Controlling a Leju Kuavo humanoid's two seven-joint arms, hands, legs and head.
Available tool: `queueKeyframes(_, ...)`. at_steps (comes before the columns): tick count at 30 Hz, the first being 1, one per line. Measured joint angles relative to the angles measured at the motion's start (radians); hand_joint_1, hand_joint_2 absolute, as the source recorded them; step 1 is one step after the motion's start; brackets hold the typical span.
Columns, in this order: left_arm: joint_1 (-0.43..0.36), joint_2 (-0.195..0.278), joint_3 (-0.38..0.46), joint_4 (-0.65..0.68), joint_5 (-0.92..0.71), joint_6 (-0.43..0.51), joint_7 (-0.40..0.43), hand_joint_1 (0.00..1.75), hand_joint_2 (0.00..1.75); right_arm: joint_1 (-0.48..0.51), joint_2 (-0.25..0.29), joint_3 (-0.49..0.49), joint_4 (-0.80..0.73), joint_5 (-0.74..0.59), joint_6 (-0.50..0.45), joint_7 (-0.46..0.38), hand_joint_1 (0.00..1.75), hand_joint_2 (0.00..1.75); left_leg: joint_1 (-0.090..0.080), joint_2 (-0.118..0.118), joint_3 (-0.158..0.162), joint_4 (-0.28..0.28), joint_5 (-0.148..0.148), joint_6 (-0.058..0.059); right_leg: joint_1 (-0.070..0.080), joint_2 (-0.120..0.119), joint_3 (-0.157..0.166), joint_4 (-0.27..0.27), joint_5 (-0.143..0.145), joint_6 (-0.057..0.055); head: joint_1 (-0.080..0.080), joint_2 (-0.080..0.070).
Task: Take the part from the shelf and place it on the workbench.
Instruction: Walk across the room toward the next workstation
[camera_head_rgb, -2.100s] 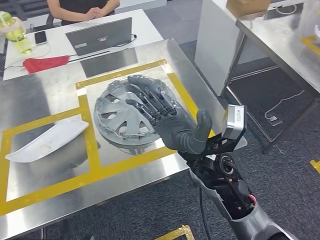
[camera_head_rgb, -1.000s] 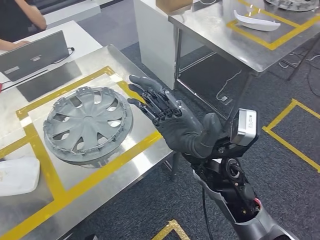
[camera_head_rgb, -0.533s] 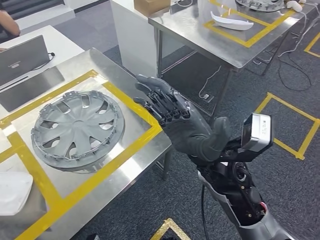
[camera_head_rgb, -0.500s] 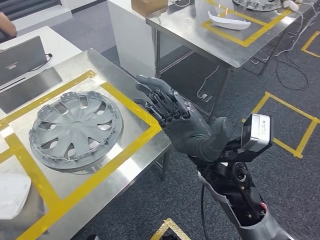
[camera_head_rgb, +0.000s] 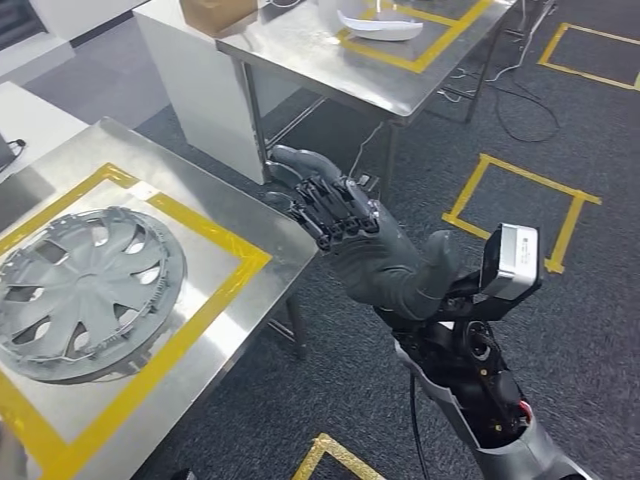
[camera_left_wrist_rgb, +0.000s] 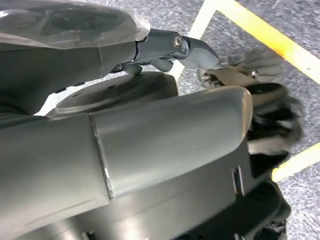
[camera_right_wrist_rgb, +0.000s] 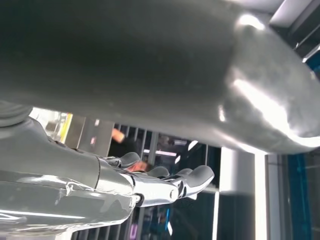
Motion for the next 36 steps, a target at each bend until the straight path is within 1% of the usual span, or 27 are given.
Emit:
queueKeyframes(1,0.0,0.0,0.0,0.0,-0.001,0.0,0.0,0.0,0.0,0.003,0.0,-0.001,0.0,0.001,-0.001,0.0,0.0,0.0,0.0,-0.002,-0.017,0.031,-0.001,0.0,0.0,0.012,0.0,0.0,0.0,0.0,-0.003,0.0)
queueKeyframes(2,0.0,0.0,0.0,0.0,-0.002,0.0,0.0,0.0,0.0,0.005,-0.001,-0.003,0.0,0.002,-0.002,0.0,0.0,0.0,0.0,-0.004,-0.014,0.019,0.019,0.002,0.0,0.024,0.0,0.0,0.001,0.0,-0.005,0.0)
queueKeyframes(4,0.0,0.002,0.0,0.0,-0.006,0.0,0.0,0.0,0.0,0.007,-0.002,-0.006,-0.002,0.004,-0.007,0.001,0.0,0.0,0.001,-0.021,0.042,-0.112,0.098,0.01,0.0,0.051,0.003,0.0,0.002,0.001,-0.009,0.0)
queueKeyframes(6,0.0,0.006,-0.001,0.0,-0.014,0.002,0.0,0.0,0.0,0.008,-0.003,-0.009,-0.006,0.006,-0.013,0.001,0.0,0.0,0.002,-0.056,0.098,-0.243,0.149,0.019,0.002,0.074,-0.001,0.002,0.003,0.007,-0.011,0.0)
queueKeyframes(7,-0.001,0.008,-0.001,0.0,-0.018,0.003,0.0,0.0,0.0,0.01,-0.005,-0.011,-0.008,0.007,-0.016,0.001,0.0,0.0,0.001,-0.067,0.109,-0.272,0.156,0.022,0.002,0.083,-0.004,0.003,0.005,0.011,-0.011,0.0)
queueKeyframes(8,-0.002,0.009,-0.001,0.0,-0.021,0.005,0.0,0.0,0.0,0.012,-0.006,-0.013,-0.01,0.008,-0.019,0.002,0.0,0.0,0.0,-0.067,0.111,-0.28,0.155,0.024,0.001,0.093,-0.008,0.003,0.007,0.017,-0.011,0.0)
queueKeyframes(9,-0.002,0.008,-0.002,0.0,-0.023,0.006,0.0,0.0,0.0,0.016,-0.008,-0.016,-0.013,0.01,-0.022,0.002,0.0,0.0,0.001,-0.056,0.112,-0.282,0.157,0.027,0.001,0.102,-0.01,0.002,0.008,0.023,-0.01,0.0)
queueKeyframes(10,-0.004,0.009,-0.002,0.0,-0.024,0.007,0.0,0.0,0.0,0.021,-0.011,-0.019,-0.018,0.011,-0.025,0.002,0.0,0.0,0.003,-0.046,0.114,-0.286,0.159,0.031,0.002,0.098,-0.013,0.006,0.005,0.028,-0.01,0.0)
queueKeyframes(12,-0.006,0.012,-0.002,-0.001,-0.025,0.008,0.0,0.0,0.0,0.025,-0.016,-0.028,-0.029,0.014,-0.03,0.004,0.0,0.0,0.008,-0.024,0.118,-0.295,0.163,0.041,0.006,0.057,-0.035,0.057,-0.03,0.038,0.001,0.0)
queueKeyframes(14,-0.005,0.017,-0.002,-0.001,-0.025,0.009,0.0,0.0,0.0,0.028,-0.021,-0.034,-0.037,0.016,-0.033,0.006,0.0,0.0,0.007,-0.001,0.12,-0.297,0.163,0.047,0.004,0.006,-0.094,0.189,-0.101,0.047,0.015,0.0)
queueKeyframes(15,-0.004,0.019,-0.002,-0.001,-0.025,0.01,0.0,0.0,0.0,0.03,-0.023,-0.035,-0.039,0.017,-0.034,0.007,0.0,0.0,0.006,0.011,0.12,-0.297,0.162,0.048,0.002,-0.005,-0.126,0.257,-0.129,0.052,0.019,0.0)
queueKeyframes(16,-0.003,0.021,-0.002,-0.001,-0.025,0.01,0.0,0.0,0.0,0.033,-0.026,-0.036,-0.041,0.018,-0.034,0.008,0.0,0.0,0.006,0.022,0.12,-0.297,0.161,0.048,-0.001,-0.011,-0.144,0.298,-0.139,0.055,0.021,0.0)
queueKeyframes(17,-0.003,0.022,-0.002,-0.001,-0.025,0.01,0.0,0.0,0.0,0.035,-0.028,-0.038,-0.042,0.018,-0.035,0.008,0.0,0.0,0.007,0.033,0.122,-0.296,0.16,0.046,-0.004,-0.015,-0.144,0.3,-0.13,0.058,0.024,0.0)
queueKeyframes(18,-0.003,0.022,-0.002,-0.001,-0.025,0.01,0.0,0.0,0.0,0.036,-0.029,-0.039,-0.044,0.019,-0.035,0.009,0.0,0.0,0.007,0.043,0.123,-0.295,0.157,0.044,-0.006,-0.021,-0.122,0.26,-0.103,0.06,0.028,0.0)
queueKeyframes(20,-0.004,0.024,-0.002,-0.001,-0.025,0.01,0.0,0.0,0.0,0.035,-0.032,-0.041,-0.05,0.02,-0.035,0.009,0.0,0.0,0.007,0.06,0.128,-0.29,0.15,0.035,-0.007,-0.054,-0.047,0.116,-0.039,0.061,0.037,0.0)
queueKeyframes(21,-0.005,0.025,-0.002,-0.001,-0.026,0.01,0.0,0.0,0.0,0.035,-0.032,-0.042,-0.053,0.02,-0.035,0.009,0.0,0.0,0.004,0.067,0.129,-0.286,0.146,0.029,-0.006,-0.069,-0.019,0.059,-0.02,0.056,0.041,0.0)
queueKeyframes(22,-0.005,0.027,-0.002,-0.001,-0.026,0.01,0.0,0.0,0.0,0.036,-0.033,-0.043,-0.056,0.021,-0.036,0.009,0.0,0.0,0.001,0.075,0.13,-0.283,0.143,0.024,-0.004,-0.077,-0.003,0.025,-0.011,0.05,0.04,0.0)
queueKeyframes(23,-0.006,0.029,-0.002,-0.001,-0.026,0.01,0.001,0.0,0.0,0.036,-0.033,-0.043,-0.057,0.021,-0.036,0.009,0.0,0.0,-0.001,0.083,0.131,-0.282,0.142,0.02,-0.001,-0.075,-0.002,0.016,-0.013,0.042,0.038,0.0)
queueKeyframes(25,-0.008,0.03,-0.002,-0.001,-0.027,0.01,0.003,0.0,0.0,0.037,-0.034,-0.043,-0.059,0.021,-0.036,0.01,0.0,0.0,0.0,0.095,0.134,-0.282,0.138,0.011,-0.001,-0.052,-0.005,0.014,-0.008,0.026,0.028,0.0)
queueKeyframes(27,-0.011,0.031,-0.002,-0.001,-0.027,0.01,0.005,0.0,0.0,0.035,-0.034,-0.043,-0.063,0.021,-0.036,0.01,0.0,0.0,0.005,0.063,0.119,-0.24,0.105,0.001,-0.005,-0.034,-0.005,0.011,-0.003,0.014,0.021,0.0)
queueKeyframes(29,-0.011,0.031,-0.002,-0.001,-0.027,0.01,0.007,0.0,0.0,0.034,-0.034,-0.043,-0.065,0.021,-0.036,0.01,0.0,0.0,0.007,0.014,0.059,-0.109,0.037,-0.004,-0.005,-0.017,-0.008,0.01,0.0,0.006,0.006,0.0)
queueKeyframes(30,-0.01,0.031,-0.003,-0.001,-0.027,0.01,0.008,0.0,0.0,0.034,-0.034,-0.042,-0.065,0.021,-0.036,0.01,0.0,0.0,0.007,0.002,0.021,-0.034,0.007,-0.004,-0.004,-0.006,-0.009,0.01,0.001,0.004,0.0,0.0)
queueKeyframes(31,-0.008,0.031,-0.003,-0.001,-0.027,0.01,0.009,0.0,0.0,0.035,-0.034,-0.042,-0.065,0.021,-0.036,0.01,0.0,0.0,0.007,-0.002,-0.007,0.019,-0.006,-0.003,-0.003,0.005,-0.01,0.01,0.001,0.002,-0.004,0.0)
queueKeyframes(32,-0.007,0.031,-0.003,-0.001,-0.028,0.01,0.01,0.0,0.0,0.035,-0.034,-0.042,-0.065,0.021,-0.036,0.01,0.0,0.0,0.007,-0.003,-0.018,0.033,0.002,0.0,-0.001,0.018,-0.01,0.01,0.002,0.001,-0.006,0.0)
queueKeyframes(33,-0.006,0.031,-0.004,-0.001,-0.028,0.01,0.01,0.0,0.0,0.035,-0.034,-0.042,-0.065,0.021,-0.036,0.011,0.0,0.0,0.006,-0.006,-0.008,0.002,0.03,0.004,0.0,0.031,-0.009,0.01,0.002,0.001,-0.008,0.0)
queueKeyframes(34,-0.006,0.032,-0.004,-0.001,-0.029,0.01,0.01,0.0,0.0,0.035,-0.034,-0.042,-0.066,0.021,-0.036,0.011,0.0,0.0,0.005,-0.014,0.02,-0.065,0.07,0.011,0.001,0.043,-0.008,0.01,0.003,0.001,-0.008,0.0)
queueKeyframes(36,-0.006,0.035,-0.004,-0.001,-0.03,0.01,0.01,0.0,0.0,0.034,-0.034,-0.042,-0.066,0.021,-0.036,0.011,0.0,0.0,0.002,-0.049,0.085,-0.213,0.135,0.025,0.002,0.065,-0.008,0.01,0.004,0.004,-0.01,0.0)
